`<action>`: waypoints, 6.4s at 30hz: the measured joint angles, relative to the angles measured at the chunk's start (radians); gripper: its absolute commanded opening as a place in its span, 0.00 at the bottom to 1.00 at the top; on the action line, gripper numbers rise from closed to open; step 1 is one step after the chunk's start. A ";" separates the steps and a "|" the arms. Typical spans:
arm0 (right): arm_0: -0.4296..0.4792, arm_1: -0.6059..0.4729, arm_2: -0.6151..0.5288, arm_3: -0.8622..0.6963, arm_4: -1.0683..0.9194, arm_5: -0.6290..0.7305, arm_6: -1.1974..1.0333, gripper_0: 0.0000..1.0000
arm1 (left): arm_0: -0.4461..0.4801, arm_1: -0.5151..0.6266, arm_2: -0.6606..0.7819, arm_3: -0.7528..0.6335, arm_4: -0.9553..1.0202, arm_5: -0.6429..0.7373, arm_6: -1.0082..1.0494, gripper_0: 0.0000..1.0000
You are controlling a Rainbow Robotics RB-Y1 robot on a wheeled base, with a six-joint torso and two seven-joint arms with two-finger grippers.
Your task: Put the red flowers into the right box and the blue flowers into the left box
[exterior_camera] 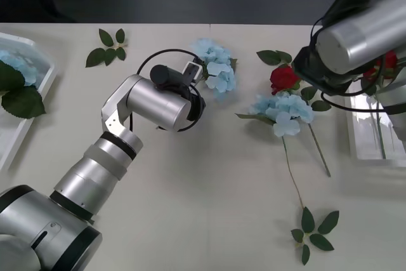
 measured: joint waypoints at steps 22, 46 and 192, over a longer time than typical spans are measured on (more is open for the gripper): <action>0.292 0.000 -0.188 -0.215 -0.038 -0.058 0.611 0.54 | 0.003 0.080 0.000 -0.202 0.128 0.085 0.000 0.00; 0.308 0.001 -0.190 -0.216 0.019 -0.058 1.164 0.55 | 0.547 0.197 0.542 -1.121 0.196 0.521 0.000 0.00; 0.502 0.046 -0.433 -0.361 -0.158 -0.231 1.211 0.00 | 0.543 0.232 0.850 -0.765 1.137 0.678 -1.020 1.00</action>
